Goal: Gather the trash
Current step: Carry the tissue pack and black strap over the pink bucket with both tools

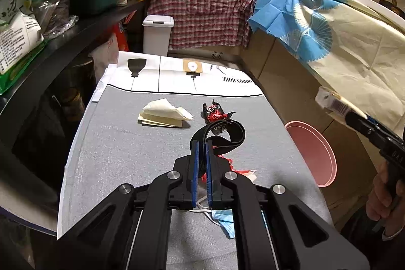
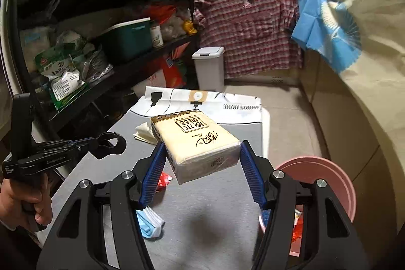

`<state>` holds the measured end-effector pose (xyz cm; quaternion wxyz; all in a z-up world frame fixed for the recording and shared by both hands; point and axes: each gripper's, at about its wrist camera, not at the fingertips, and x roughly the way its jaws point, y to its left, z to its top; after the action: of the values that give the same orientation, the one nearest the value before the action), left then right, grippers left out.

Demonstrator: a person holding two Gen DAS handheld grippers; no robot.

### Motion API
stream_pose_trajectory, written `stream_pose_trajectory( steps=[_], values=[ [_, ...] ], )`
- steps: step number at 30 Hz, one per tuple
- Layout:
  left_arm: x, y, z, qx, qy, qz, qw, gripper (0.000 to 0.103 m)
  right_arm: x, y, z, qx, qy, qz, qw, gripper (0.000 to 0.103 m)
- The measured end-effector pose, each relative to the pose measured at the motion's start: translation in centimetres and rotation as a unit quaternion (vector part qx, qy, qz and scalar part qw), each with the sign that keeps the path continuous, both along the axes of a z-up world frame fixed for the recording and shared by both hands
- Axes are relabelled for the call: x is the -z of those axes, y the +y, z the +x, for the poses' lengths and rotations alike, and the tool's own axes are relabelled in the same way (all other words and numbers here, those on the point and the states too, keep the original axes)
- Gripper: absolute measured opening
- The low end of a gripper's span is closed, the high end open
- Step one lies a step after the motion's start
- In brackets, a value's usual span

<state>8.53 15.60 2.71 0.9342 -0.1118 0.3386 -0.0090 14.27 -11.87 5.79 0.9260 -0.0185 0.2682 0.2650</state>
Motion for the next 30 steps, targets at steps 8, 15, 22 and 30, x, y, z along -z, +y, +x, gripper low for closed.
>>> stream_pose_trajectory(
  steps=[8, 15, 22, 30],
  values=[
    [-0.7, -2.0, -0.8, 0.015, -0.01, 0.013, 0.9998, 0.005, -1.6, -3.7, -0.5, 0.035, -0.032, -0.01, 0.999, 0.06],
    [-0.7, -3.7, -1.1, 0.024, -0.01, 0.011, 0.9996, 0.005, -1.4, -6.7, -0.1, 0.078, -0.044, -0.007, 0.996, 0.06],
    [-0.5, -5.8, -1.3, 0.032, -0.009, 0.01, 0.9994, 0.005, 0.0, -9.1, 0.6, 0.115, -0.04, -0.006, 0.993, 0.06],
    [-0.3, -8.3, -1.6, 0.044, -0.009, 0.017, 0.9989, 0.005, 0.6, -11.6, 1.8, 0.151, -0.043, -0.016, 0.987, 0.06]
  ],
)
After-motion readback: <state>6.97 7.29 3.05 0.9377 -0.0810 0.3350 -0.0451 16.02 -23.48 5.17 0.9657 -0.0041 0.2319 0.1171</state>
